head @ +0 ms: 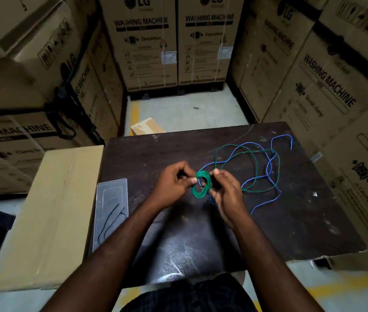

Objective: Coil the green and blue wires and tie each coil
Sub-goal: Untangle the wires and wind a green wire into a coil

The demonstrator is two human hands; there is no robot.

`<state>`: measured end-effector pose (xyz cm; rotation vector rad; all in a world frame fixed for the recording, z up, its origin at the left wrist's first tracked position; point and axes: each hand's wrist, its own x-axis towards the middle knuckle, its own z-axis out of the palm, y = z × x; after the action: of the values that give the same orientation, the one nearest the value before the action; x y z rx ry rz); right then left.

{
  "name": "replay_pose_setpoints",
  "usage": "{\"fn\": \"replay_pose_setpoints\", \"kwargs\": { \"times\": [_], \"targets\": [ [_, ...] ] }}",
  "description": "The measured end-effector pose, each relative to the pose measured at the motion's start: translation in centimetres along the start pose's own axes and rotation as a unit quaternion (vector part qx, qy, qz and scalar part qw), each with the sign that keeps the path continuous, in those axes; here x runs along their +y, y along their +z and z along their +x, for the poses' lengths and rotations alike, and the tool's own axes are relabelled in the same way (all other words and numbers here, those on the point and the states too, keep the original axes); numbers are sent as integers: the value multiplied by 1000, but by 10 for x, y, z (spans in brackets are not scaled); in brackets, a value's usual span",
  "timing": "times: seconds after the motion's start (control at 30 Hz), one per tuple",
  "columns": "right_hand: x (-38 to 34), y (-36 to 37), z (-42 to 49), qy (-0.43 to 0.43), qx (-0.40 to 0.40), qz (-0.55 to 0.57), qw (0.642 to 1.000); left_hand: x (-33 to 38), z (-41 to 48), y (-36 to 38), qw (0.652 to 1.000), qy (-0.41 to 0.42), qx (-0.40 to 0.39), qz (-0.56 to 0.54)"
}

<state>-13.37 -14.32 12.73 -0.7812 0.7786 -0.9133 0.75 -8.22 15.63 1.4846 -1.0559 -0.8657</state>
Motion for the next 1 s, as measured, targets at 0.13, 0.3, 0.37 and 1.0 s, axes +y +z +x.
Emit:
{"fn": "replay_pose_setpoints", "kwargs": {
  "times": [0.13,0.3,0.37,1.0],
  "targets": [
    [2,-6,-2,-25,-57,-94,994,-3,1,-8,999,11,29,10],
    [0,0,-3,-63,-55,-159,984,-10,1,-13,999,11,40,27],
    [-1,2,-1,-73,-44,-187,979,-10,0,-15,999,7,44,24],
    [17,44,3,2,-82,-157,984,-23,-29,-46,990,-40,124,-47]
  ]
}}
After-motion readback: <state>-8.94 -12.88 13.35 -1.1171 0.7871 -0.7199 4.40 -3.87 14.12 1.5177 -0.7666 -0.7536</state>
